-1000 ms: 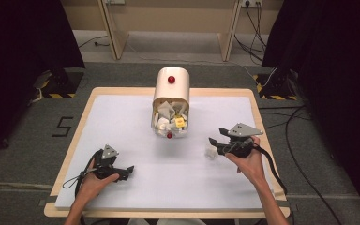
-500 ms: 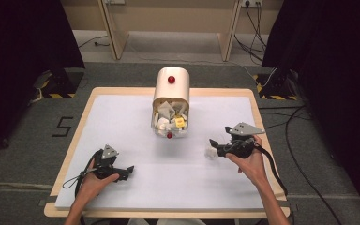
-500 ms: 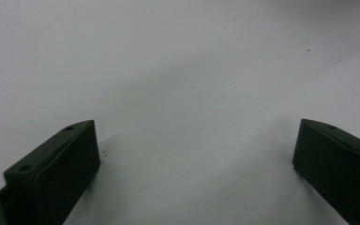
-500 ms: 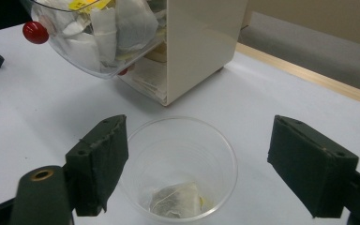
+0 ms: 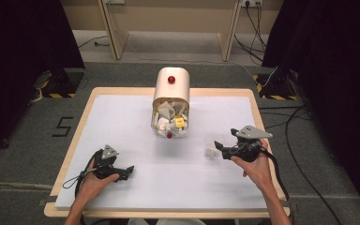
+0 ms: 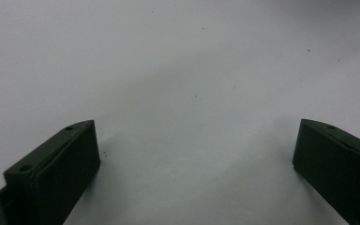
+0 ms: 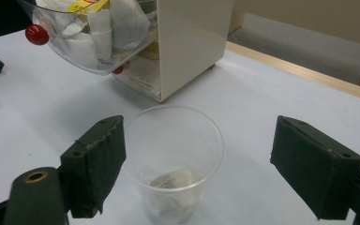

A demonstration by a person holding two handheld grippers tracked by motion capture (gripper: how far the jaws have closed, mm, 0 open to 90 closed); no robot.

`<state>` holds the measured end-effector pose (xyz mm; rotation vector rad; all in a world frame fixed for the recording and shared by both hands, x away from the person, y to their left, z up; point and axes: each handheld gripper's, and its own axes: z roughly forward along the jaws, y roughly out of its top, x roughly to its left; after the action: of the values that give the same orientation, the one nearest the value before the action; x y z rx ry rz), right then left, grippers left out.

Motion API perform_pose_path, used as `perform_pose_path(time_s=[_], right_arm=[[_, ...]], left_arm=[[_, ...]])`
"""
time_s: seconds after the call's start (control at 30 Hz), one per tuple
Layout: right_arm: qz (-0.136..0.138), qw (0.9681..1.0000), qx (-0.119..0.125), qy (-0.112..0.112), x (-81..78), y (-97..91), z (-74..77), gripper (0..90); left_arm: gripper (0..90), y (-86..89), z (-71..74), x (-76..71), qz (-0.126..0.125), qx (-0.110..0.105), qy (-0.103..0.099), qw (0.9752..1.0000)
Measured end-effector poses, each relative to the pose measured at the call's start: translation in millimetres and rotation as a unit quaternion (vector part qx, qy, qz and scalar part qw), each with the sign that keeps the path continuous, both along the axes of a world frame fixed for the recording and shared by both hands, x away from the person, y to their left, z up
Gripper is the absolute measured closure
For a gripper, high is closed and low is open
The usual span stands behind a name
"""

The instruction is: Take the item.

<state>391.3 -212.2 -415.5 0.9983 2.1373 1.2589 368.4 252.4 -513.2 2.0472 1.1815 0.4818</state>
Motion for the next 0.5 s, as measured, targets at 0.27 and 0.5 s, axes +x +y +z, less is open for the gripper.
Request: perform_pose_path(time_s=[0.27, 0.5], right_arm=[[-0.005, 1.0, -0.001, -0.001, -5.5, -5.4, -2.5, 17.8], [-0.007, 1.0, 0.0, -0.002, -10.4, -9.8, -4.0, 17.8]], left_arm=[[0.0, 0.0, 0.0, 0.0, 0.0, 0.0, 0.0, 1.0], [0.0, 0.0, 0.0, 0.0, 0.0, 0.0, 0.0, 1.0]])
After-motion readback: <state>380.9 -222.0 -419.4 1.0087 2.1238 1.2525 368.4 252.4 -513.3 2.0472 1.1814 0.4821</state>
